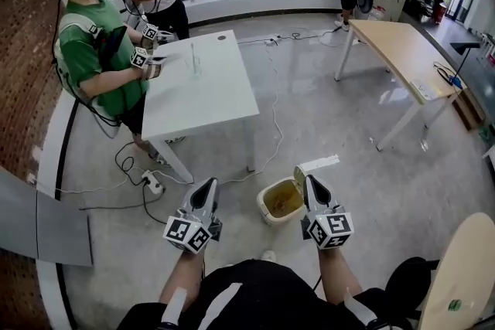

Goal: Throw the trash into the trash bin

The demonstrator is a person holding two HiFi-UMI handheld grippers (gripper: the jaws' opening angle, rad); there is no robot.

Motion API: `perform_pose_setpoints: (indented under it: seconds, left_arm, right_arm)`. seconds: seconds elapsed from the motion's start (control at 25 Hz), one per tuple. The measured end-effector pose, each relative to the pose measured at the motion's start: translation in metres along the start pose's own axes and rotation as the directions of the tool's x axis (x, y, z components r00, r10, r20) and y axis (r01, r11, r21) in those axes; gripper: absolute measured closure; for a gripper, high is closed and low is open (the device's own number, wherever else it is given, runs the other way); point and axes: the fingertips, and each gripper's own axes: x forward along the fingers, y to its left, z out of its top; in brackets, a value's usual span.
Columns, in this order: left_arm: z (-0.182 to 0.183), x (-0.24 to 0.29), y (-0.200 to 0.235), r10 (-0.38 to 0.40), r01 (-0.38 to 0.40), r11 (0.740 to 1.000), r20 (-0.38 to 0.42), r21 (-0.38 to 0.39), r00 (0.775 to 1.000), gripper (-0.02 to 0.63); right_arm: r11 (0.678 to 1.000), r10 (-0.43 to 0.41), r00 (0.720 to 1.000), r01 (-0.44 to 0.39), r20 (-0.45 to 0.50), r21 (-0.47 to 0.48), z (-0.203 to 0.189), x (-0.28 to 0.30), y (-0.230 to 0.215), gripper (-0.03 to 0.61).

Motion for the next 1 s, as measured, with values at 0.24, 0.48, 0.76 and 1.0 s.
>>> perform_pose_setpoints:
  seconds: [0.24, 0.48, 0.76, 1.0]
  left_arm:
    - [0.039, -0.036, 0.025, 0.001, -0.003, 0.999, 0.046, 0.033, 0.999, 0.611]
    - [0.058, -0.064, 0.039, -0.037, 0.034, 0.998, 0.063, 0.045, 0.997, 0.611]
    - [0.052, -0.094, 0.044, -0.099, 0.099, 0.995, 0.055, 0.011, 0.994, 0.611]
    - [0.047, -0.108, 0.034, -0.109, 0.110, 0.994, 0.057, 0.000, 0.992, 0.611]
  right_arm:
    - [1.000, 0.014, 0.999, -0.014, 0.050, -0.012, 0.016, 0.003, 0.051, 0.572]
    - [0.999, -0.027, 0.997, 0.028, 0.076, -0.020, 0.023, -0.017, 0.087, 0.572]
    - [0.990, -0.137, 0.989, 0.138, 0.051, -0.016, 0.005, -0.067, 0.119, 0.572]
    - [0.982, -0.186, 0.981, 0.188, 0.055, -0.031, 0.001, -0.111, 0.125, 0.572]
